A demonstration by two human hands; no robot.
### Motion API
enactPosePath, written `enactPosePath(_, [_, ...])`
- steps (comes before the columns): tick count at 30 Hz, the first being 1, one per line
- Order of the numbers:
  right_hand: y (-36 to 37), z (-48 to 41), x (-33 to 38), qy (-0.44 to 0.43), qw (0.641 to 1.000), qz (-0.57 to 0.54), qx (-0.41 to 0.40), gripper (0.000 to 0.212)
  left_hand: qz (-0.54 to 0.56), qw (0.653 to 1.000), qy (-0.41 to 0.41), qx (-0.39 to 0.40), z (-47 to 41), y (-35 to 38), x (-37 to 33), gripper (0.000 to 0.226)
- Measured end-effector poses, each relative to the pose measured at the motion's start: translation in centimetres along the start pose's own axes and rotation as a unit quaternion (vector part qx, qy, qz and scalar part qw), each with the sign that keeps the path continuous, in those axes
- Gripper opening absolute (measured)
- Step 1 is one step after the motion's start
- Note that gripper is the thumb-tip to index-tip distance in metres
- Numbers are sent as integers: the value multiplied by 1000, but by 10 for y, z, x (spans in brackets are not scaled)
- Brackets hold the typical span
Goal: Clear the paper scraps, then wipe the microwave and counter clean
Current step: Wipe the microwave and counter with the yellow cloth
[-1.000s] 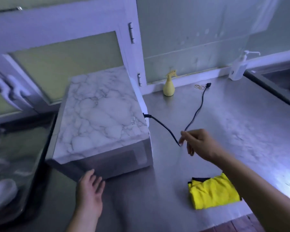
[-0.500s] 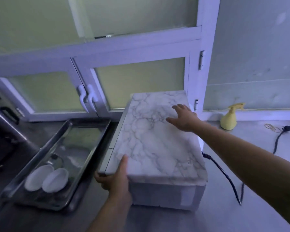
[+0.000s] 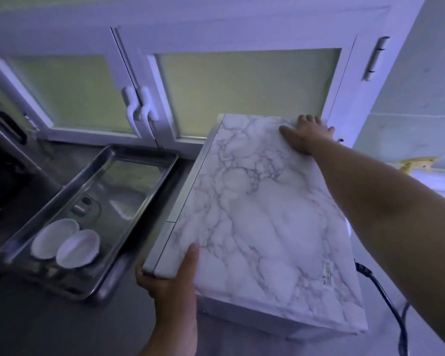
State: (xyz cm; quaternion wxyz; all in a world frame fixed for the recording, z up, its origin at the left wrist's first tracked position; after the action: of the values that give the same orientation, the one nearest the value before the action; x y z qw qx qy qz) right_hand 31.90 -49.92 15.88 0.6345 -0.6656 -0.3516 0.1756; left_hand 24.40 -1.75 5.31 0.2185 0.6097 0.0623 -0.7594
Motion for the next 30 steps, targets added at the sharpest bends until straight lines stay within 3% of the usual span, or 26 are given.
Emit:
enactPosePath(11, [4,-17,-10,11,999,35,15,92,-9,998,-14,60,4,4,-4,110])
enactPosePath(19, [-13,25,-73,69,997,30,-4,92,-35,987,-53,148,-6,17,-13,103])
enactPosePath(25, [-34,85,-126,98,995,19,-21,95,-70,961,-98,250,-24,30,-15,74])
enactPosePath(30, [-52,151,-169,150,987,24,-47,93,-151,919,-115,346,-45,47,-13,80])
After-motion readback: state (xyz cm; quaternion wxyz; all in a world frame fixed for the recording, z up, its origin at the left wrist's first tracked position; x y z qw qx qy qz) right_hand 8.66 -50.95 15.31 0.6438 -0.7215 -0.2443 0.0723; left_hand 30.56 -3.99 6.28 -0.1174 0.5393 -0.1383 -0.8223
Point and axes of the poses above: each hand's wrist, its own z-axis away from the middle knuckle, its own y-axis out of the palm, x = y × z, the point moved 10 cm from there along -z, towards the middle knuckle, and after that the axes turned 7 degrees about -x, right-handed, at the moved point
